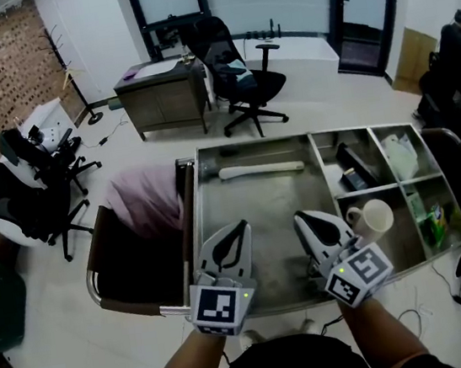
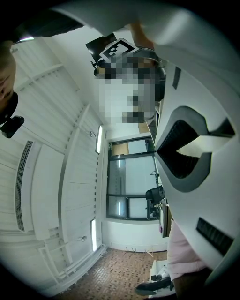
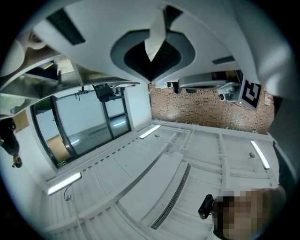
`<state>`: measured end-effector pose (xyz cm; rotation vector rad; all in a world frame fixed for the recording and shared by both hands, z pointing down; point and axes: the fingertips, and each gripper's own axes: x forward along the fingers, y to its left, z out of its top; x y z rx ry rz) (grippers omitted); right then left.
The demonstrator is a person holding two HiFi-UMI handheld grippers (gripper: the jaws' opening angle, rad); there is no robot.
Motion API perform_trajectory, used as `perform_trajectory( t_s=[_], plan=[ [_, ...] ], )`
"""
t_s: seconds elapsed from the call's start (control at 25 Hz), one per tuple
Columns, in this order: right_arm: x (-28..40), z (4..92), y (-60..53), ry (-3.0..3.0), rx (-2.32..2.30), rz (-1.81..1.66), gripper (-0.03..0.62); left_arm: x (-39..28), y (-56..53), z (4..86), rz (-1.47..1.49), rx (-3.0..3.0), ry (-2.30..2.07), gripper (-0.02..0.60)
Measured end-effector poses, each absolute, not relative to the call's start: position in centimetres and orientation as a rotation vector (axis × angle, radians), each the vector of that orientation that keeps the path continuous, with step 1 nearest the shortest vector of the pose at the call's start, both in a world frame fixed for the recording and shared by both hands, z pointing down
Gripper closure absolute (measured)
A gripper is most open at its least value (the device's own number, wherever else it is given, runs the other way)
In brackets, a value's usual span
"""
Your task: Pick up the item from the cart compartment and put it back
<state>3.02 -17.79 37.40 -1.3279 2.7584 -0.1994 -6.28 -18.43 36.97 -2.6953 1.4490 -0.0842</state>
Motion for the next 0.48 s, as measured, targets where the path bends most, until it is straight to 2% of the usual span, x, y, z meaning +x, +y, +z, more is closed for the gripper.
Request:
perform_trajectory(
  t_s=[0.48],
  plan=[
    [2.86,37.43,-17.7,2.766,-1.324,-0.199,0.582,-6.08,-18.22,36.91,-0.094,-2.705,1.438,0.581]
  ],
)
